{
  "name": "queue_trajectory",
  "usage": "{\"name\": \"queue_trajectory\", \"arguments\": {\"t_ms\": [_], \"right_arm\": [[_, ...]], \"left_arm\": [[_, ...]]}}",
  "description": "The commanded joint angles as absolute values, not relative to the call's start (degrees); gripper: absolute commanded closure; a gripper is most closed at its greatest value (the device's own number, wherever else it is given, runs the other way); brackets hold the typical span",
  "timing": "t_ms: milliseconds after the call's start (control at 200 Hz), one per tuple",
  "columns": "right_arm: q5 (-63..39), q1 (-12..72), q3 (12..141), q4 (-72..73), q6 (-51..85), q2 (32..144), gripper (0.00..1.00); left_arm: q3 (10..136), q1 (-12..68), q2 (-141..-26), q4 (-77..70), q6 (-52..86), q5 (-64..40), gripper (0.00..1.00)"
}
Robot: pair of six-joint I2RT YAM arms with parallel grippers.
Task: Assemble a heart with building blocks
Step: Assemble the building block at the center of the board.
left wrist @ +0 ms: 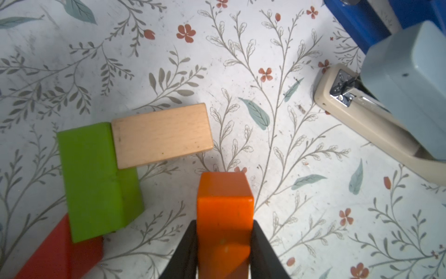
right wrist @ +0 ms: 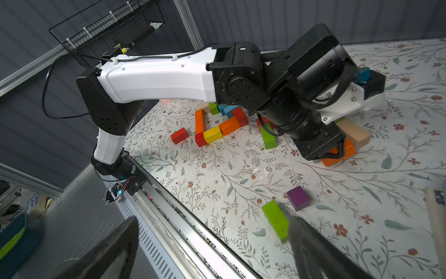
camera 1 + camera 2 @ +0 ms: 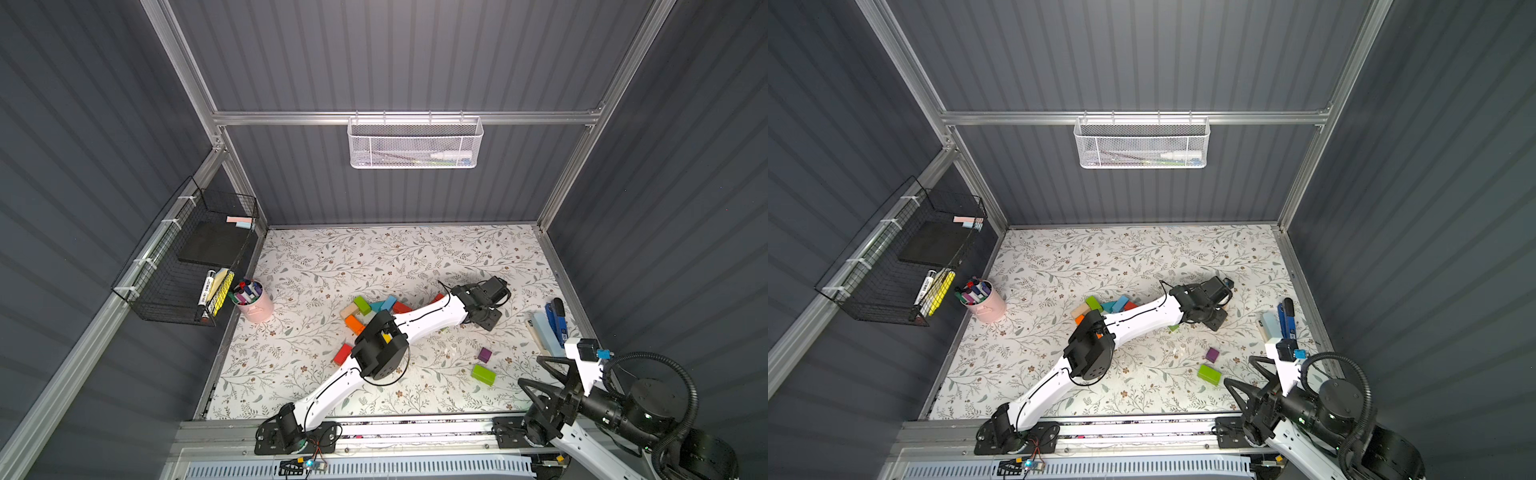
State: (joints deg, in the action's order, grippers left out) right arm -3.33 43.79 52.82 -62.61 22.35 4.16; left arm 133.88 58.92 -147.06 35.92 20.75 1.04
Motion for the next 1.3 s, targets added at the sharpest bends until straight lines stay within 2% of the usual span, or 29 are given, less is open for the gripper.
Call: {"name": "queue_trajectory", "arguments": {"t_ms": [0, 710, 1121, 1296], "right_arm": [[-2.7, 43.7, 52.4, -62.5, 22.9, 4.0, 0.02], [-2.6, 43.7, 52.4, -62.6, 23.0, 4.0, 0.02], [-2.5, 43.7, 52.4, -62.4, 23.1, 4.2, 0.02], [-1.6, 43.7, 53.0, -61.7, 24.9, 5.5, 0.02]], "left_arm": [[135.2, 58.3, -148.7, 35.1, 23.0, 1.4, 0.7], [134.7, 57.8, -149.4, 34.0, 23.8, 1.0, 0.62], [134.8, 57.7, -148.8, 34.3, 24.2, 1.3, 0.61], [133.8, 57.6, -144.5, 33.4, 24.3, 2.7, 0.54]]}}
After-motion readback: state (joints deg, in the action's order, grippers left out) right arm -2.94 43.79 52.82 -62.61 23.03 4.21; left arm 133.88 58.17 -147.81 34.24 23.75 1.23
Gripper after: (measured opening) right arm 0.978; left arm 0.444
